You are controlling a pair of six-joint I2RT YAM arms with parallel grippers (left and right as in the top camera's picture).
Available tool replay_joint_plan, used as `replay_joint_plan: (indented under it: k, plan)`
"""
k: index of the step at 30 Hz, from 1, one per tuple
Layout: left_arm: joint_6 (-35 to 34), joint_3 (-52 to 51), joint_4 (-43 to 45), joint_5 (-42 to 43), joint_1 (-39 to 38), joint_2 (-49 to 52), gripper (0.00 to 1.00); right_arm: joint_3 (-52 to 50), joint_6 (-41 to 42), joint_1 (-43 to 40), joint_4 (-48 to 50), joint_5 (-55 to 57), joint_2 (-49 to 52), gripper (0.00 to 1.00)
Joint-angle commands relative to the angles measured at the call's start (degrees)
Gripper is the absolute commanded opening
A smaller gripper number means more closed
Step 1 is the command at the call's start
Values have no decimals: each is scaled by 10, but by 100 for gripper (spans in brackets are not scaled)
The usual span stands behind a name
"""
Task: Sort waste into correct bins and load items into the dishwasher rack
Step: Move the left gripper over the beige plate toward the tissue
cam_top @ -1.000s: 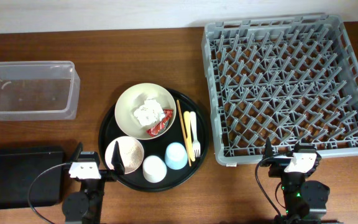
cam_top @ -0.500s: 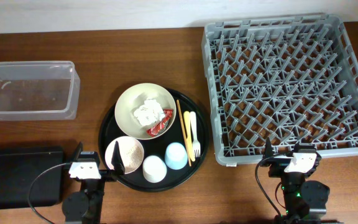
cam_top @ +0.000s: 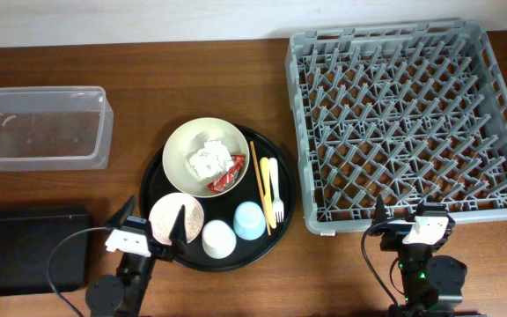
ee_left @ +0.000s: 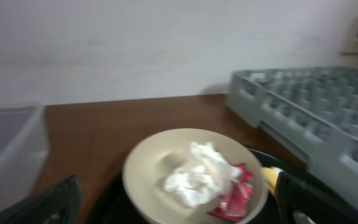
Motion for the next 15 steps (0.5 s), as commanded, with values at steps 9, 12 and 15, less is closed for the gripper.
replay_joint_plan:
  k: [9,12,15]
  plan:
    - [4,446,-270,44,2,207,99,-5,1,3,0,5,-3,98]
    - [5,654,-455,44,2,395,99,-5,1,3,0,5,-3,98]
    - [4,906,-656,50,2,614,99,-5,1,3,0,5,-3,98]
